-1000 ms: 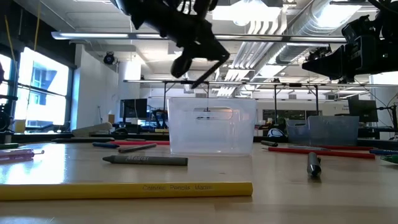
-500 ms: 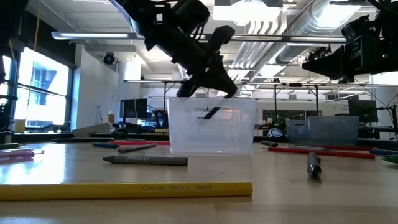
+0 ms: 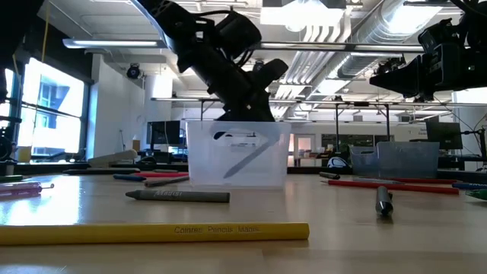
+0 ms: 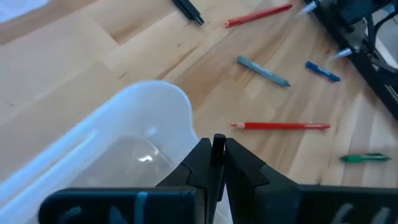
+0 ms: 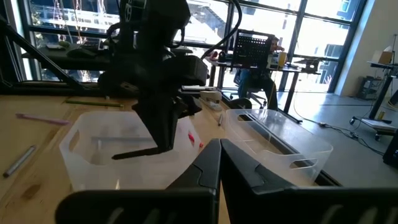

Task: Sort crayons/erasers/pens/pencils in bins
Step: Put the bottom left black pen into the bottom transparent bin, then put the bottom red color pencil into the top transparent bin

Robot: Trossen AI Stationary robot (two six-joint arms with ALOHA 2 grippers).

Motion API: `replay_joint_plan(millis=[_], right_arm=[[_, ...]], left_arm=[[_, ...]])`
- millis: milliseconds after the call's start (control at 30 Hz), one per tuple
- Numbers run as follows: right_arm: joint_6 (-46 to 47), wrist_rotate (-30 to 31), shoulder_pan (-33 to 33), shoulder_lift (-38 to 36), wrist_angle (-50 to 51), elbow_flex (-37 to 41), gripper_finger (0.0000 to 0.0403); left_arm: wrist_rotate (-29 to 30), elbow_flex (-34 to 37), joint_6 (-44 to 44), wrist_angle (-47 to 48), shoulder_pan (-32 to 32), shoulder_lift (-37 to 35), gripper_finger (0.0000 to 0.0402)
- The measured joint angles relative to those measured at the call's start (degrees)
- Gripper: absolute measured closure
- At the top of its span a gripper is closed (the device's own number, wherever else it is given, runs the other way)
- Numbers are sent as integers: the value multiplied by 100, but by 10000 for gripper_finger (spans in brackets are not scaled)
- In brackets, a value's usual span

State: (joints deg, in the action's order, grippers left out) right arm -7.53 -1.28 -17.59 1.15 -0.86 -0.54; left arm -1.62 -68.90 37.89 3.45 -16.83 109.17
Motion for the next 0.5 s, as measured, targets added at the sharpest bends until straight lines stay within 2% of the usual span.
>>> replay_joint_plan(millis=[333, 500], right_arm=[[0, 0, 0, 2, 0, 0, 402], [0, 0, -1, 2, 0, 0, 402]], left_arm=[[12, 2, -278, 128, 1, -37, 333], [-48, 9, -562, 96, -17, -172, 326]])
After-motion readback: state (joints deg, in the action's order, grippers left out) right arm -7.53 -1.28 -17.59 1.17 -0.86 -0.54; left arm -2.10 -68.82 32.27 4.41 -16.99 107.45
